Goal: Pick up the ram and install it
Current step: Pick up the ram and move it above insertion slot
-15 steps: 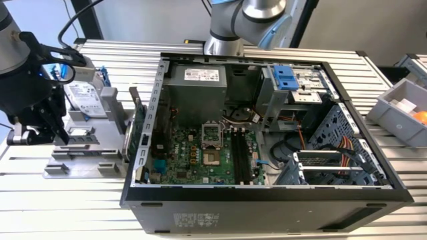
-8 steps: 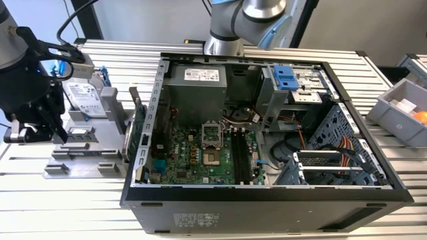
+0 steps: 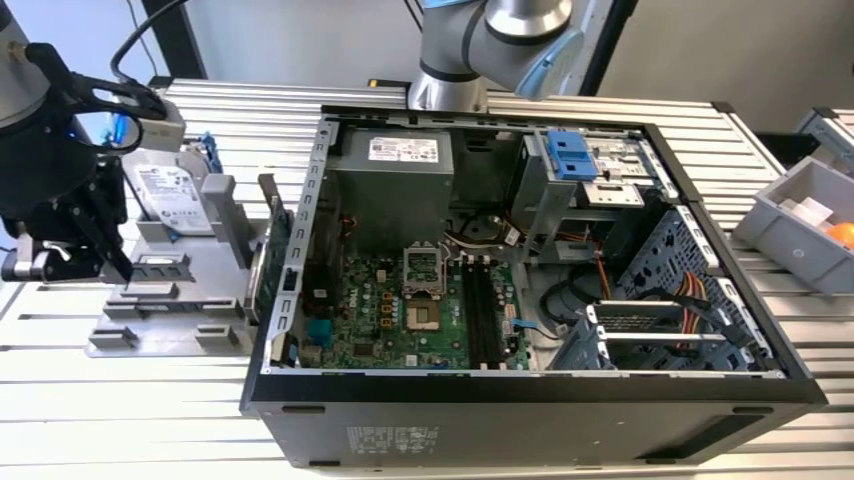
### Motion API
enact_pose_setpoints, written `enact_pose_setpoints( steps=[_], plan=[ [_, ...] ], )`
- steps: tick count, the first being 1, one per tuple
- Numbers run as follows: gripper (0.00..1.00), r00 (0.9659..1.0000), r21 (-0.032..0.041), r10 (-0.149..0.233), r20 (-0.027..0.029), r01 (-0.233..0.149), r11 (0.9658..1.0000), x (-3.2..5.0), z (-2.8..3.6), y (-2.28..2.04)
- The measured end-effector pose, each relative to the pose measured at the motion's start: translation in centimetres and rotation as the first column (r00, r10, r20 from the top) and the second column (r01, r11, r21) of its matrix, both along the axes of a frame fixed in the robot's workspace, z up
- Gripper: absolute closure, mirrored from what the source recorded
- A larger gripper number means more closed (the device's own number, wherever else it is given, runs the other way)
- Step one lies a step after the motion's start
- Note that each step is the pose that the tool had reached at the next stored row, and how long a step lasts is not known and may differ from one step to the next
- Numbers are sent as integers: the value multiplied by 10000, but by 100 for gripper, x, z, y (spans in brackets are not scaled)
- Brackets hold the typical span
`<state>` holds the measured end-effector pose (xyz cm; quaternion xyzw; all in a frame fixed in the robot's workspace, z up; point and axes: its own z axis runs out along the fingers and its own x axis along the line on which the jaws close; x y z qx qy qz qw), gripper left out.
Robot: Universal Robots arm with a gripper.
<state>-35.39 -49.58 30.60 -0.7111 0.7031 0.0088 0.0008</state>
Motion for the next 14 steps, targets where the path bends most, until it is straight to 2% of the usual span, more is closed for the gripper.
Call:
enact_pose_setpoints(
  steps=[14],
  plan=[
    [100,10000,0,-69,-1,69,10000,0,93,0]
  ],
)
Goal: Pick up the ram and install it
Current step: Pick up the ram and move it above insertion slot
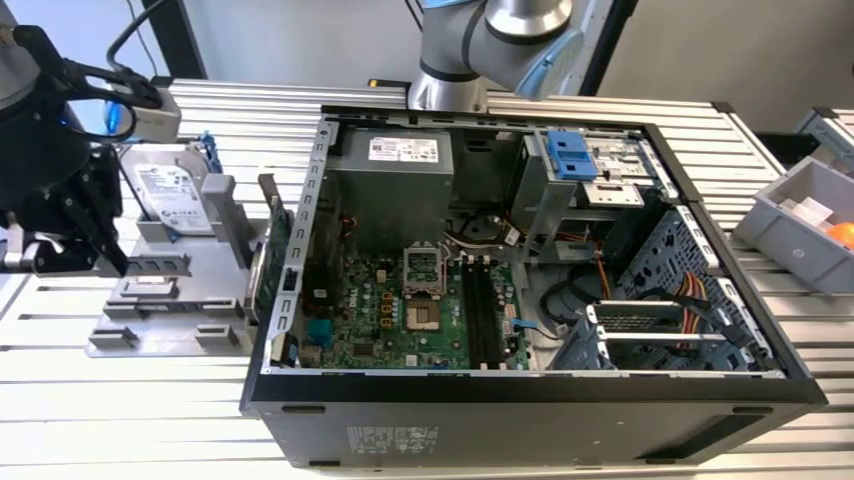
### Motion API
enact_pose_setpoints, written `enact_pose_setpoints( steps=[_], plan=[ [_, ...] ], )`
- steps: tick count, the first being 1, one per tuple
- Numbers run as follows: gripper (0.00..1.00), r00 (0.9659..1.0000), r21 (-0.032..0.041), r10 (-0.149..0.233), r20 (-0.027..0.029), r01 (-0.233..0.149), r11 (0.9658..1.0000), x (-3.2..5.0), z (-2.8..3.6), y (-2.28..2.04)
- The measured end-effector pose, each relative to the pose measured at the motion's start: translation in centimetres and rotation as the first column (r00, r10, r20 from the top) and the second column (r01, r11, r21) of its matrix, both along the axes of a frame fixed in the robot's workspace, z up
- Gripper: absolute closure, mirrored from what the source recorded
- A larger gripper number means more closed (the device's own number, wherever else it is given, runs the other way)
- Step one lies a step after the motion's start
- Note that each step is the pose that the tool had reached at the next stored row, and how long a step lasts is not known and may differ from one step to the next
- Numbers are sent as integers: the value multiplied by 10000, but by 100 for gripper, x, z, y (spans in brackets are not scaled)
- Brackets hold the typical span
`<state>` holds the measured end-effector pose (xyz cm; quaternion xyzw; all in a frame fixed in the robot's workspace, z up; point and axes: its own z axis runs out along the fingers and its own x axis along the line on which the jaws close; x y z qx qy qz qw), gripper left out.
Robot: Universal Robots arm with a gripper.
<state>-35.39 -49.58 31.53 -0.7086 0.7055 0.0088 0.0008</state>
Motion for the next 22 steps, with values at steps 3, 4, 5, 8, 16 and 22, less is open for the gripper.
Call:
enact_pose_setpoints(
  steps=[3,4,5,8,16,22],
  plan=[
    [100,10000,1,-11,1,11,10000,0,24,0],
    [100,10000,2,-15,2,15,10000,0,33,0],
    [100,10000,1,-20,1,20,10000,0,43,0],
    [100,10000,1,-39,1,39,10000,0,82,0],
    [100,10000,4,-58,5,58,10000,0,145,0],
    [100,10000,1,-59,1,59,10000,0,148,0]
  ],
)
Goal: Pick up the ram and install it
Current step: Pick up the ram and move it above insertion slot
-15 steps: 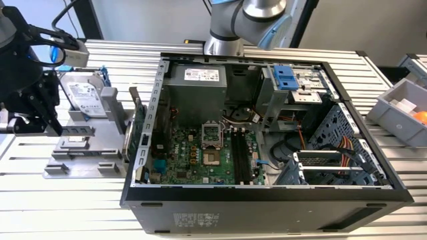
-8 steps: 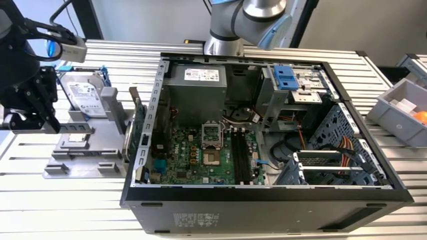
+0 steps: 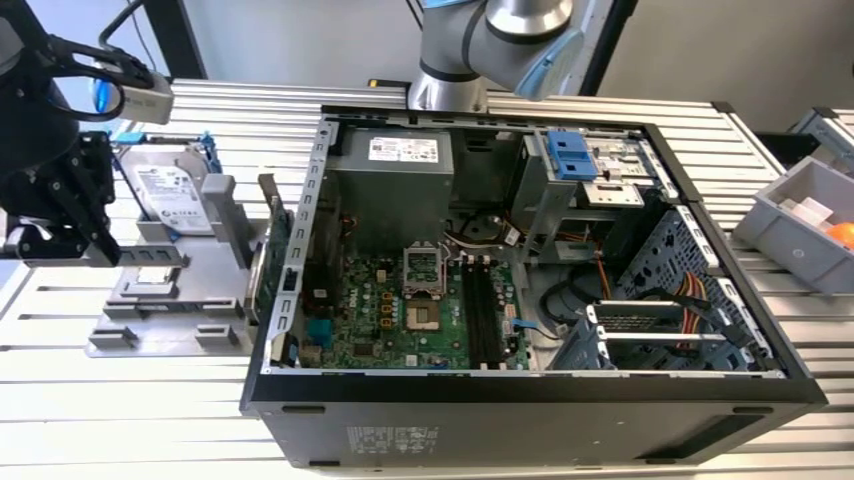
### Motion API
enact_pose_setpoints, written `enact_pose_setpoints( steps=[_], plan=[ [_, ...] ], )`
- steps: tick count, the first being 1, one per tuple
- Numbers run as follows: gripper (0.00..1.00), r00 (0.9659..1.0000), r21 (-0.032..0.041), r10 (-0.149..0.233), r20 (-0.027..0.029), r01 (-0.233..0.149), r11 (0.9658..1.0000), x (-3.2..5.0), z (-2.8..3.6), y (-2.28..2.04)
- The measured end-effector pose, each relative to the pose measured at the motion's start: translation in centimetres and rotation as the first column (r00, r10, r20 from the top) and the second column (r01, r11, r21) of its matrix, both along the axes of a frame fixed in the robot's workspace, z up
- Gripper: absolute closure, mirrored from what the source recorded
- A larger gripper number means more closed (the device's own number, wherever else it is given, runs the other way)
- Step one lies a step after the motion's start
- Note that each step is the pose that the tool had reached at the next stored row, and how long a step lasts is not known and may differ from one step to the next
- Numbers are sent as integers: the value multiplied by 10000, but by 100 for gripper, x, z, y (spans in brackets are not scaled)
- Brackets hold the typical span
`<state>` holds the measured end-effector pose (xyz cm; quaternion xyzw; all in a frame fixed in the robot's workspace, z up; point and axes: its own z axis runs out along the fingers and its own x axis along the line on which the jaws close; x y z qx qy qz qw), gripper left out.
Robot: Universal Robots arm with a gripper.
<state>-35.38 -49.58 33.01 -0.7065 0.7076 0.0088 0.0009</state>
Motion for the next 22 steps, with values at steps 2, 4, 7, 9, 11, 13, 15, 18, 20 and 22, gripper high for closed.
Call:
enact_pose_setpoints(
  steps=[2,4,7,9,11,13,15,18,20,22],
  plan=[
    [100,10000,-4,-2,-20,2,10000,0,11,0],
    [100,10000,0,-7,-40,7,10000,0,25,0],
    [100,10000,1,-11,-78,11,10000,0,58,0],
    [100,10000,2,-11,-84,11,10000,0,84,0],
    [100,10000,1,-11,-86,11,10000,0,112,0],
    [100,10000,0,-11,-86,11,10000,0,137,0],
    [100,10000,1,-11,-86,11,10000,0,159,0],
    [100,10000,1,-8,-86,8,10000,1,183,3],
    [100,10000,1,-4,-86,4,10000,0,199,7],
    [100,10000,2,3,-84,-3,10000,0,212,13]
  ],
)
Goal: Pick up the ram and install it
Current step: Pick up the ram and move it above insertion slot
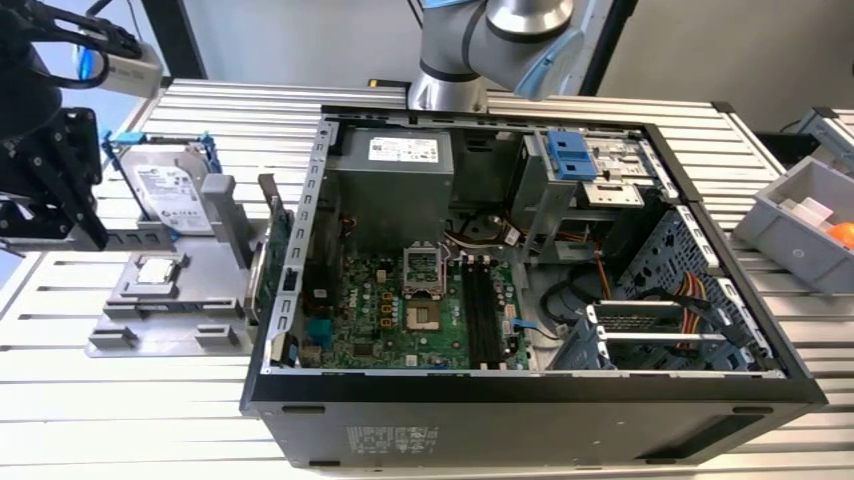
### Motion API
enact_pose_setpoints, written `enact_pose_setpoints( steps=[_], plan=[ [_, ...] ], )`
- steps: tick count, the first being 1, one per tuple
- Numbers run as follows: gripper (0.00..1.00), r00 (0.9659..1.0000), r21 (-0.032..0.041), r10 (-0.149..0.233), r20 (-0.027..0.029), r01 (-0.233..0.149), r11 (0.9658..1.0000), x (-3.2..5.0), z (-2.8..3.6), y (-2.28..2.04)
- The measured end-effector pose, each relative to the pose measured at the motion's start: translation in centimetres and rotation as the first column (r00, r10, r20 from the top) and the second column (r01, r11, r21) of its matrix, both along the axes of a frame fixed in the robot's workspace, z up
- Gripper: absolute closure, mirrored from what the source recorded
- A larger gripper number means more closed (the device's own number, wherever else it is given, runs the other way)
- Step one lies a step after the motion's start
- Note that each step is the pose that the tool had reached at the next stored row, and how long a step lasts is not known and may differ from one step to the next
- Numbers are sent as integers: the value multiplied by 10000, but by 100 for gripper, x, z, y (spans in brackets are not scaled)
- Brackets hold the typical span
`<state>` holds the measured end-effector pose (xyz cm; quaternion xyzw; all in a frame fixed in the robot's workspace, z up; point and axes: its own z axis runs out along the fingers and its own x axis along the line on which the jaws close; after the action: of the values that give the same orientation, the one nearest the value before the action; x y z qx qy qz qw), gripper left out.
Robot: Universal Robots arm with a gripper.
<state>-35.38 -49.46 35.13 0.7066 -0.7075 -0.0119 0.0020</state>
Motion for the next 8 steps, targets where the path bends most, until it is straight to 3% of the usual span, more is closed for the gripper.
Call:
enact_pose_setpoints(
  steps=[8],
  plan=[
    [100,10000,-1,2,-1,-2,10000,0,72,16]
  ],
)
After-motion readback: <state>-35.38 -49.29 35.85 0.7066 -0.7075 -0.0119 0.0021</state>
